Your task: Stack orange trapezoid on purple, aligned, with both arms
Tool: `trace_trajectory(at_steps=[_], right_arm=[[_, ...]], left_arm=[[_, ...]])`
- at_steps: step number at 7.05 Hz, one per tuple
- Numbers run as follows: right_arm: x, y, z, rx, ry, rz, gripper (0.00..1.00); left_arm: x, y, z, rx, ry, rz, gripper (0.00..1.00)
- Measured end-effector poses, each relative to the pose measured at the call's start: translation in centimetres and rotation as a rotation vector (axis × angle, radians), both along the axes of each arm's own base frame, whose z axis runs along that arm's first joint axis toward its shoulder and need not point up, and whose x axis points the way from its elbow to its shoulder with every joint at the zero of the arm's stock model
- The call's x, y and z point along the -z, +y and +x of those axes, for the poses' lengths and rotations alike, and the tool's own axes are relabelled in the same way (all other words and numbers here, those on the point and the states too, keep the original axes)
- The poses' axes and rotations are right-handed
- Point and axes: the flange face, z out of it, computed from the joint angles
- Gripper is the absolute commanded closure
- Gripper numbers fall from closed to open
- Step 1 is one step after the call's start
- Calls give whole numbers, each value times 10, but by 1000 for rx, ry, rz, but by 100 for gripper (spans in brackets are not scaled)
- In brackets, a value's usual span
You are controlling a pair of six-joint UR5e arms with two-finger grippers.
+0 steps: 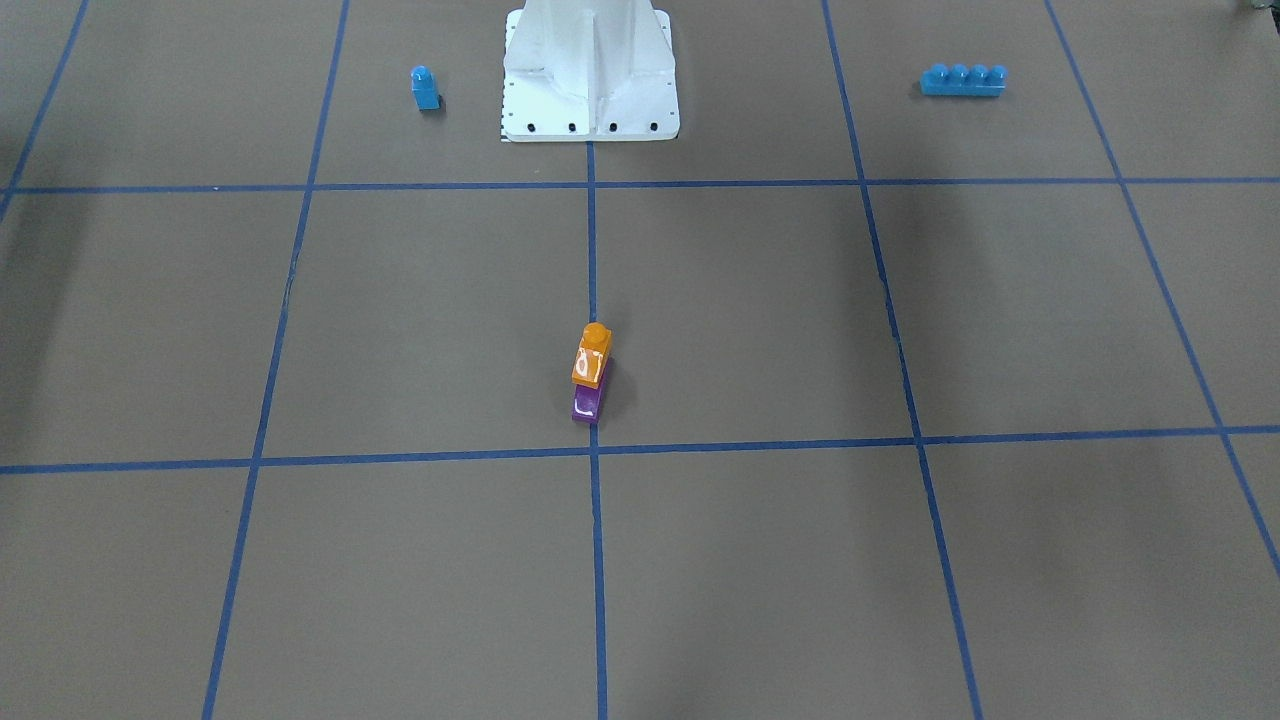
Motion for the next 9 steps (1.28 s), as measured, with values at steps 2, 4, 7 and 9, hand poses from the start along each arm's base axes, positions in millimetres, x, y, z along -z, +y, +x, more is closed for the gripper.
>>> trace_trajectory(at_steps=[2,4,7,9], right_arm=[[4,1,0,0,0,-7,0],[4,1,-1,1,0,-7,0],[4,1,-1,1,-1,-7,0],[5,1,-1,1,-2,-6,0]], left_arm=[[-7,1,0,-3,1,-11,0],[-15,2,0,-7,4,-21,0],[-16,3,0,-7,6,-23,0],[-15,2,0,-7,6,-22,0]])
